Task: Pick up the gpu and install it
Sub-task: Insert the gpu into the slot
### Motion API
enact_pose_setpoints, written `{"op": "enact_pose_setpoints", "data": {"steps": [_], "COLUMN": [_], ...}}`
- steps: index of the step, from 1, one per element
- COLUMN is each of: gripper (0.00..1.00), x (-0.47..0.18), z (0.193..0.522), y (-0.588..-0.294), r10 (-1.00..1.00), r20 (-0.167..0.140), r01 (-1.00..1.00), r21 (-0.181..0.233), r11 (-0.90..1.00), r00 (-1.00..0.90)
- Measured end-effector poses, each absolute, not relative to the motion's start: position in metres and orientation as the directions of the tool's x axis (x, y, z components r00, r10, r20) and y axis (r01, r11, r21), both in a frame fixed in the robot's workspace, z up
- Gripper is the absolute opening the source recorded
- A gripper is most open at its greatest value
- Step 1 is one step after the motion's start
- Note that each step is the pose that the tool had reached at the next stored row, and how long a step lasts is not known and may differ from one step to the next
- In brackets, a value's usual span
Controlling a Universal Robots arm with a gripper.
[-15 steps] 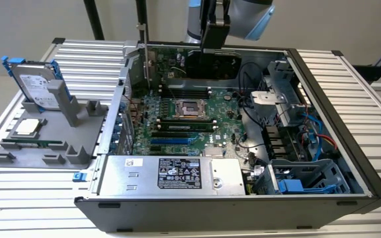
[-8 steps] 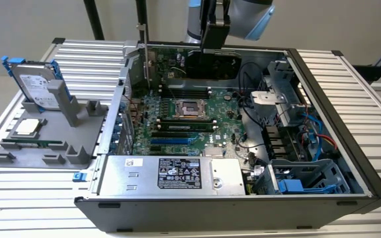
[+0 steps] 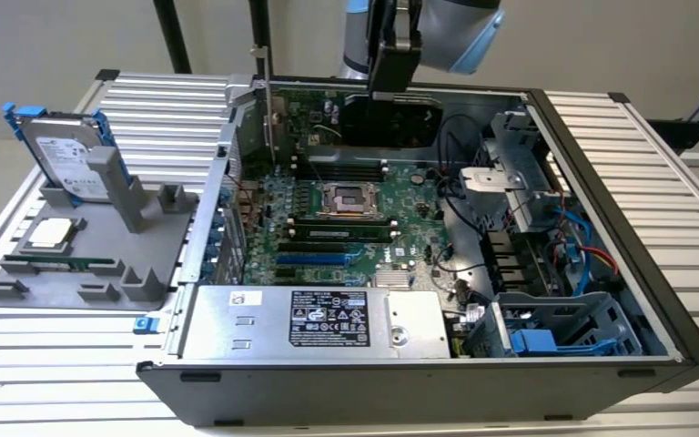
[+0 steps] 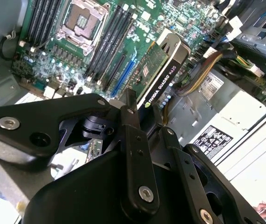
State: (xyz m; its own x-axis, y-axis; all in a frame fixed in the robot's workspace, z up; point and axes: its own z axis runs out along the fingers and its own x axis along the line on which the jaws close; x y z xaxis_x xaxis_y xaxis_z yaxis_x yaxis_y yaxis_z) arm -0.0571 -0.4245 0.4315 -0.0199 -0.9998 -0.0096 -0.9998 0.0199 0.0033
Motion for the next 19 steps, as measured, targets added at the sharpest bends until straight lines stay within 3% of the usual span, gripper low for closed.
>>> {"op": "enact_pose_setpoints", "data": {"steps": [19], "gripper": [0.0], "x": [-0.057], "z": [0.418], "y": [-0.424], "r10": [-1.0], "r20": [-0.008], "r01": [-1.0], "r21": [0.003], "r11": [0.02], "r00": [-0.02]}}
